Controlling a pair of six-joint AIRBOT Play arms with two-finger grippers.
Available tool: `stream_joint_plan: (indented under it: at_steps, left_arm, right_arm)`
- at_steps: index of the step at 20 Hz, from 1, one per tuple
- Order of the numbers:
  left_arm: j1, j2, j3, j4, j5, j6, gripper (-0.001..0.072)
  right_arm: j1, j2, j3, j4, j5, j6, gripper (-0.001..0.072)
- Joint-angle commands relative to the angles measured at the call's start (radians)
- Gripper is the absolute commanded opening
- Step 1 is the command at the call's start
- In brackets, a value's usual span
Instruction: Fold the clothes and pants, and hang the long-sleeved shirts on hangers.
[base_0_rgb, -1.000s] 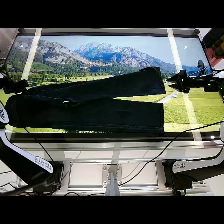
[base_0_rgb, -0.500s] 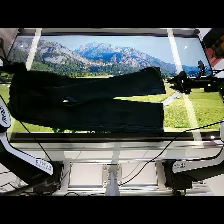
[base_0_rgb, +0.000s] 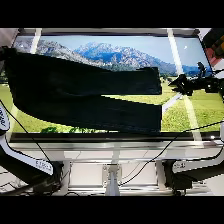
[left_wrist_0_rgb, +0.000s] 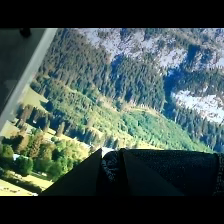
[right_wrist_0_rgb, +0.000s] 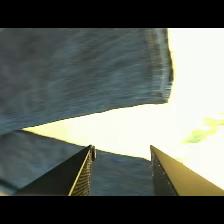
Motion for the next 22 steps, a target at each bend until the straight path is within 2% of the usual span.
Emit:
stream_joint_plan:
  at_steps: [1, 3, 4, 5, 6, 7, 9, 10, 19, 22]
  left_arm:
    - [-0.007, -0.041, 0.001, 0.000, 0.027, -0.014, 0.0037]
    - [-0.020, -0.050, 0.001, 0.000, 0.030, -0.013, 0.0037]
    - [-0.026, -0.052, 0.001, 0.000, 0.031, -0.013, 0.0037]
    - [-0.032, -0.052, 0.001, 0.000, 0.033, -0.013, 0.0037]
    - [-0.035, -0.052, 0.001, 0.000, 0.035, -0.013, 0.0037]
    - [-0.038, -0.052, 0.001, 0.000, 0.037, -0.013, 0.0037]
    - [-0.044, -0.052, 0.001, 0.000, 0.043, -0.013, 0.0037]
    - [-0.046, -0.052, 0.001, 0.000, 0.053, -0.013, 0.0037]
    - [-0.066, -0.052, 0.001, 0.000, 0.062, -0.013, 0.0037]
    - [-0.074, -0.052, 0.001, 0.000, 0.062, -0.013, 0.0037]
  right_arm:
    - [0.002, 0.000, -0.001, -0.109, -0.061, 0.004, 0.0364]
    - [0.007, -0.001, -0.003, -0.104, -0.141, 0.007, 0.0217]
    - [0.013, -0.005, -0.003, -0.096, -0.192, 0.030, 0.0214]
    - [0.016, -0.017, -0.003, -0.081, -0.230, 0.058, 0.0220]
    - [0.021, -0.038, -0.003, -0.056, -0.253, 0.080, 0.0278]
    - [0.021, -0.066, -0.003, -0.035, -0.255, 0.090, 0.0281]
    - [0.023, -0.124, -0.003, 0.013, -0.243, 0.090, 0.0442]
    - [0.027, -0.151, -0.003, 0.030, -0.240, 0.090, 0.0457]
    - [0.113, -0.252, -0.003, 0.023, -0.307, 0.106, 0.0451]
    - [0.142, -0.252, -0.003, 0.022, -0.275, 0.106, 0.0451]
